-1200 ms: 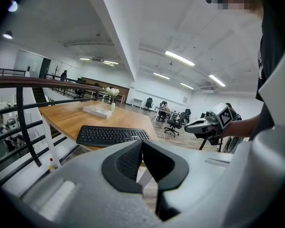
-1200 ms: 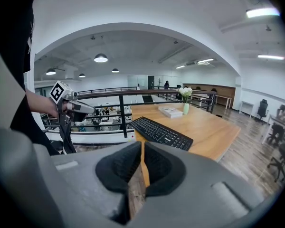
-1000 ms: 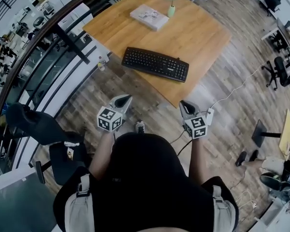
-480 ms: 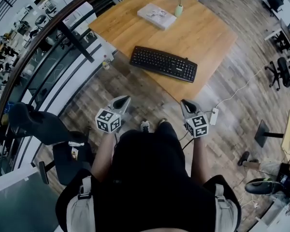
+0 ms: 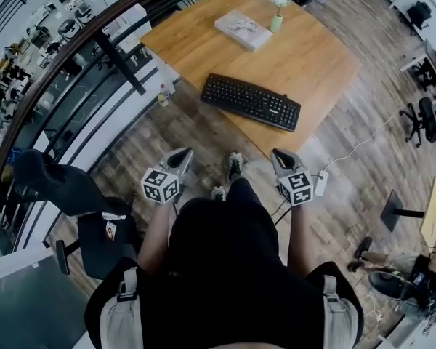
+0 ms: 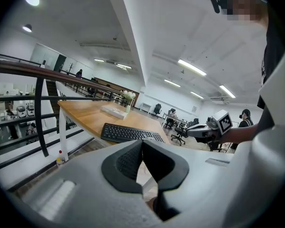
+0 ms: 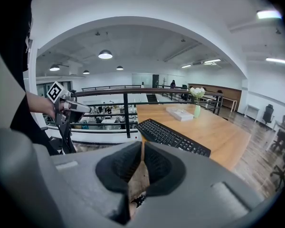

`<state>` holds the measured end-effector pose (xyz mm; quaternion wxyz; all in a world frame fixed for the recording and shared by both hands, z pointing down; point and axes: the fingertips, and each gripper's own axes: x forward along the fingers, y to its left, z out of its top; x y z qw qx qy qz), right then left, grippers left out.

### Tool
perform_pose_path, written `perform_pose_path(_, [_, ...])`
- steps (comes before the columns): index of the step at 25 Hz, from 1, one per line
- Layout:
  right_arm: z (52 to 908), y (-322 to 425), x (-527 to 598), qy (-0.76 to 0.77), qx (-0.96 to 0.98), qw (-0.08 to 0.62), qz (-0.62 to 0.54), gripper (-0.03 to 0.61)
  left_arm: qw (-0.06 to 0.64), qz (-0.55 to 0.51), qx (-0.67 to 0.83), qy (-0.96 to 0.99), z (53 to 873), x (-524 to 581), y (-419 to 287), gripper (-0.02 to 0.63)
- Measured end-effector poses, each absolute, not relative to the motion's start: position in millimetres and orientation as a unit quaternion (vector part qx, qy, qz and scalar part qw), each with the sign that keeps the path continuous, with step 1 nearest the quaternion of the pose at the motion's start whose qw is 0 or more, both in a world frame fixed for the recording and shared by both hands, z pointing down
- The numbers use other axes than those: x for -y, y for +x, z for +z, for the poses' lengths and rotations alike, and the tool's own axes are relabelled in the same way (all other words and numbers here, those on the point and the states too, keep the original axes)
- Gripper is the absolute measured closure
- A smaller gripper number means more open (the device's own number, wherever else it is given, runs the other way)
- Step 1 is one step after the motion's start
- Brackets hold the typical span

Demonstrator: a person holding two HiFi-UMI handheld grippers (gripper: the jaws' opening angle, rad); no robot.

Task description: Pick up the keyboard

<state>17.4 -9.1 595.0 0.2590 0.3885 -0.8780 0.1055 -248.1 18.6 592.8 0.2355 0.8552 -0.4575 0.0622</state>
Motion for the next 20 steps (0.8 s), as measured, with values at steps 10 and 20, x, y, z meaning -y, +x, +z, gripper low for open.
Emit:
perform_pose_path(10, [604.2,27.3,38.2,0.395,0.872,0.262,0.119,0.557,0.234,0.071,0.453,0.857,592.3,18.6,-243.1,0.601])
perform_pose_path(20, [611.5,41.1,88.8,0.409,0.864,0.26,0.134,0.557,0.233,0.086,0.44,0.863,593.7,78.3,-233.5,0.601])
